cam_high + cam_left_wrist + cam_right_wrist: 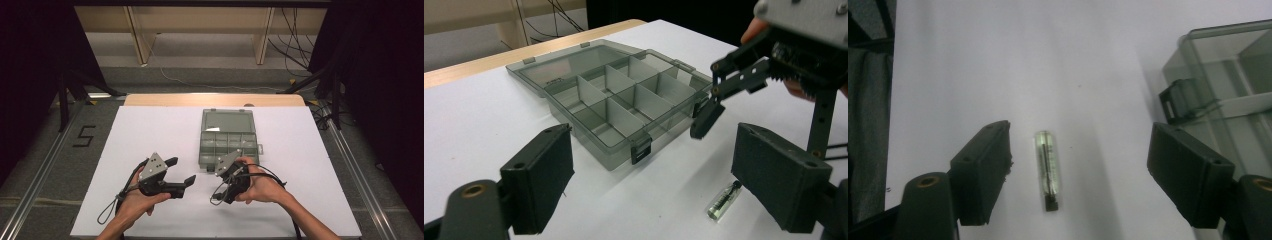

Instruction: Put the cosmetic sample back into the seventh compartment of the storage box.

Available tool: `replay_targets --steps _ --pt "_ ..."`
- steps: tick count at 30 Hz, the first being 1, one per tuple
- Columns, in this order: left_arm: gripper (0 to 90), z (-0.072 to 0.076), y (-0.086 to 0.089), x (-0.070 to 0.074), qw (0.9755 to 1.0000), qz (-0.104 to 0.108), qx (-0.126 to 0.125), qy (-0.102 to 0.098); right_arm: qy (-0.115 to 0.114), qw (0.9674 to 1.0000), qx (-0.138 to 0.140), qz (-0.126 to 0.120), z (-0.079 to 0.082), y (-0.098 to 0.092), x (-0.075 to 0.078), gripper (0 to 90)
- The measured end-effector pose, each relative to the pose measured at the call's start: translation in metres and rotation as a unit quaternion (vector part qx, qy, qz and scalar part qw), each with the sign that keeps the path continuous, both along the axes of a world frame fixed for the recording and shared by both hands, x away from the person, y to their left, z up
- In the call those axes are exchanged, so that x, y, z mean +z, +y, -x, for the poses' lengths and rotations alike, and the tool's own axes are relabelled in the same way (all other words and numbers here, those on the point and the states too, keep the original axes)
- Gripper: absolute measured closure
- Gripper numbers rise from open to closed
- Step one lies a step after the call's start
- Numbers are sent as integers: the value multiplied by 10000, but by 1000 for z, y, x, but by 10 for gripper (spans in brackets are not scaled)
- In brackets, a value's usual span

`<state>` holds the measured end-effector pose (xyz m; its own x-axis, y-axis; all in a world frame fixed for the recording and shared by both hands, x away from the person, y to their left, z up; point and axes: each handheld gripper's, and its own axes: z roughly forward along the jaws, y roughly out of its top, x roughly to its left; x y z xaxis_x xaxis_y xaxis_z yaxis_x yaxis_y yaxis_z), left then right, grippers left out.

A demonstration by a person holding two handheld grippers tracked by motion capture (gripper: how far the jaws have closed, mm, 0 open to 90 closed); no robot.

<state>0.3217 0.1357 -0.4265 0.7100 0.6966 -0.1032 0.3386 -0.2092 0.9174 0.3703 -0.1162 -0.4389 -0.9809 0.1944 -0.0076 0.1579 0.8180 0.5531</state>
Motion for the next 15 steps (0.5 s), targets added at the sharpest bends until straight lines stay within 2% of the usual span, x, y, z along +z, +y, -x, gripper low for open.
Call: replay_targets --steps 5,8,11,15 --pt "161 0 -1 -1 10000 4 48 65 87 9997 141 150 2 4 -8 322" --pt "162 1 -1 -2 9999 -25 99 54 75 9994 209 250 3 6 -11 349" --pt "162 4 0 -2 9999 -16 110 50 164 9991 242 292 4 8 -13 387" --pt "162 8 1 -2 9998 106 122 84 231 9988 263 351 3 11 -17 438"
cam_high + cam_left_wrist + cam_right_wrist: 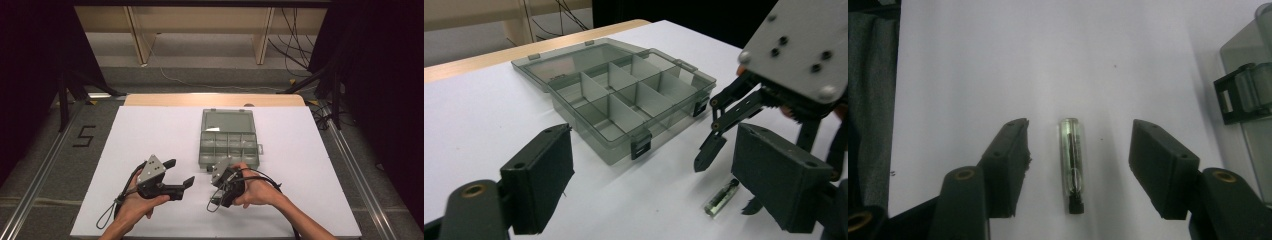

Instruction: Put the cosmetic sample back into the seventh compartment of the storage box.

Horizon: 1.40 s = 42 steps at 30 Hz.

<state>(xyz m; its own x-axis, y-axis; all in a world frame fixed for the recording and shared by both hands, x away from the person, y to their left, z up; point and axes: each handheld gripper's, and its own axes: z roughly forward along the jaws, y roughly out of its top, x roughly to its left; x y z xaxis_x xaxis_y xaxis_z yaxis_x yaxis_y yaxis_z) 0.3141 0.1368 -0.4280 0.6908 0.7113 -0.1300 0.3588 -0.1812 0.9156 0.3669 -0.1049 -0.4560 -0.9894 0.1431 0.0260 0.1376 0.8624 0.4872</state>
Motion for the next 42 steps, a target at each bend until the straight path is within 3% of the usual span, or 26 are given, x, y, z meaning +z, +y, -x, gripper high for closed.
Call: replay_targets --steps 6,9,21,25,29,31,35,42 --pt "162 -1 2 -1 9999 -99 11 -86 154 9998 80 78 -4 2 -6 534" --pt "162 -1 4 -1 9999 -50 104 -50 236 9997 76 84 -5 3 -8 581" --pt "162 -3 2 -3 9999 -75 64 -36 8 9990 275 363 -5 2 -11 804" --pt "162 -3 3 -2 9999 -64 63 -98 -48 9990 225 384 -4 2 -10 812" --pt "162 -3 4 -1 9999 -70 67 -123 -98 9999 -78 15 -10 -5 -1 812" --pt "161 -3 4 -1 9999 -68 69 -120 -205 9989 -384 -178 -16 -15 7 813" --pt "161 -3 3 -1 9999 -21 112 -76 -221 9956 -739 -533 -23 -27 16 813" --pt "161 -3 4 -1 9999 -21 96 -102 -359 9912 -1037 -736 -29 -37 24 813"
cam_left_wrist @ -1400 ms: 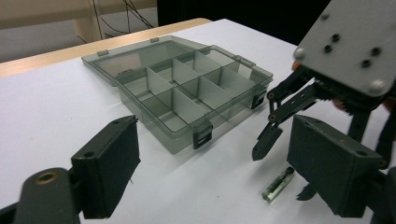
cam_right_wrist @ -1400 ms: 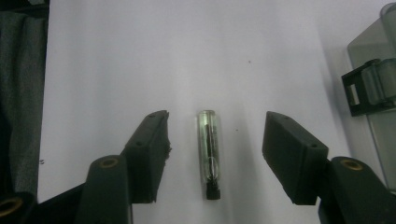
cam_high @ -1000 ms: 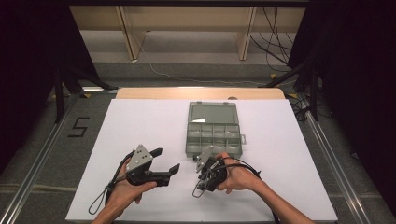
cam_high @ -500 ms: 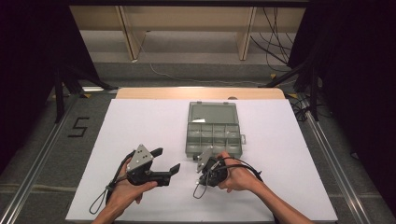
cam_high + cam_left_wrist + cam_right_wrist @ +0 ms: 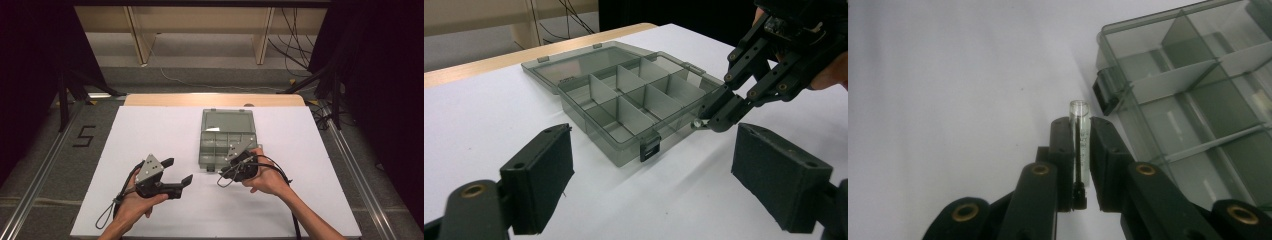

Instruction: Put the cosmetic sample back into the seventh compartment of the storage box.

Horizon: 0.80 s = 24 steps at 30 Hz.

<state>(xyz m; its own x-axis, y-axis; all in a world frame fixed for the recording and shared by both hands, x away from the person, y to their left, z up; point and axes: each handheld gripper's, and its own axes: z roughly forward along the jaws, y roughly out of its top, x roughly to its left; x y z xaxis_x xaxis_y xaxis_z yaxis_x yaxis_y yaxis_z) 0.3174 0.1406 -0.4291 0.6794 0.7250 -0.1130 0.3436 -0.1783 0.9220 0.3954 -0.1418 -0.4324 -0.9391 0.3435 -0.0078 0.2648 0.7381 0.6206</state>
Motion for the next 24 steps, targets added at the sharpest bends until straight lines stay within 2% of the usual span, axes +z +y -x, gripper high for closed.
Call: replay_targets --steps 4,5,8,9,12,17,22,23,24 --pt "161 0 0 0 10000 37 21 25 0 9999 -79 -91 -2 -3 4 813" --pt "161 1 0 1 10000 -9 39 -9 -7 9998 -134 -129 -2 -4 5 813" --pt "161 1 0 1 10000 51 33 -29 -60 9992 -306 -243 -4 -7 6 813" --pt "161 1 -1 2 10000 53 65 -6 -2 9990 -353 -258 -5 -8 8 813" --pt "161 1 0 2 10000 47 7 -51 -77 9977 -552 -390 -7 -11 9 813" --pt "161 1 0 2 10000 23 46 -47 -128 9950 -845 -515 -11 -19 11 813" --pt "161 1 0 2 10000 31 39 -66 -139 9927 -1045 -587 -16 -26 11 813" --pt "161 1 0 2 10000 33 40 -66 -87 9932 -1025 -540 -17 -28 12 813" --pt "161 1 0 2 10000 28 41 -65 -170 9924 -1045 -630 -18 -28 11 813"
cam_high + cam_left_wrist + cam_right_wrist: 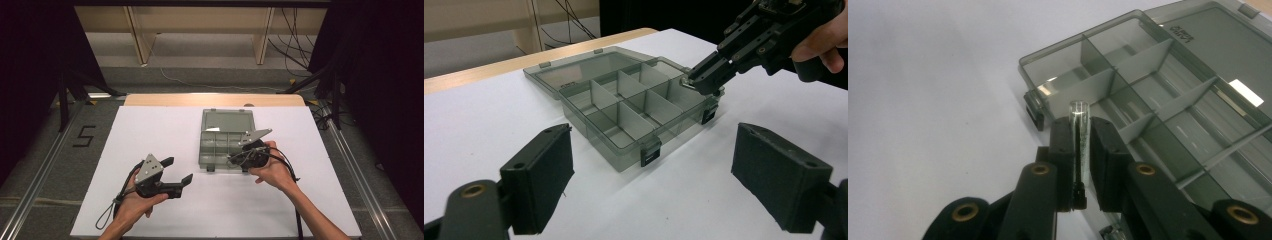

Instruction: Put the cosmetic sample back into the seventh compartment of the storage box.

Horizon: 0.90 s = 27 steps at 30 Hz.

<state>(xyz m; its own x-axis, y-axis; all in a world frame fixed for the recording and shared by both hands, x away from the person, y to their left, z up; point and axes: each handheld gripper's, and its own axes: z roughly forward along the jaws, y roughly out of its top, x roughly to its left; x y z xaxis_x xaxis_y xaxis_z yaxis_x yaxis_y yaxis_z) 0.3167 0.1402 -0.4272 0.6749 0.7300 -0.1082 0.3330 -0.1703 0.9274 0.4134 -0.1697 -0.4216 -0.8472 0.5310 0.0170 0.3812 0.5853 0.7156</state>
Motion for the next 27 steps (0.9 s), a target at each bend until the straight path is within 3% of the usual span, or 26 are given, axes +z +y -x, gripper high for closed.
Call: replay_targets --steps 8,13,14,15,17,22,23,27 --pt "161 -1 0 0 10000 -27 -28 -30 70 9997 -244 61 -3 -5 0 812" --pt "161 -1 0 0 10000 -32 -22 -46 -17 9993 -376 -18 -8 -5 -4 813" --pt "161 0 -1 0 10000 5 13 -11 80 9992 -379 15 -8 -6 -3 813" --pt "161 0 -1 0 10000 15 29 0 -58 9991 -414 -51 -10 -5 -6 812" --pt "161 -1 0 0 10000 -24 -8 -49 78 9991 -412 16 -12 -7 -5 812" --pt "161 -1 -1 0 10000 -27 -9 -49 20 9984 -570 -4 -16 -8 -9 812" --pt "161 -1 -1 0 10000 -28 -9 -50 202 9980 -598 9 -15 -8 -8 812" --pt "161 -2 -1 0 10000 -50 -16 -69 147 9973 -709 -101 -19 -9 -13 812"
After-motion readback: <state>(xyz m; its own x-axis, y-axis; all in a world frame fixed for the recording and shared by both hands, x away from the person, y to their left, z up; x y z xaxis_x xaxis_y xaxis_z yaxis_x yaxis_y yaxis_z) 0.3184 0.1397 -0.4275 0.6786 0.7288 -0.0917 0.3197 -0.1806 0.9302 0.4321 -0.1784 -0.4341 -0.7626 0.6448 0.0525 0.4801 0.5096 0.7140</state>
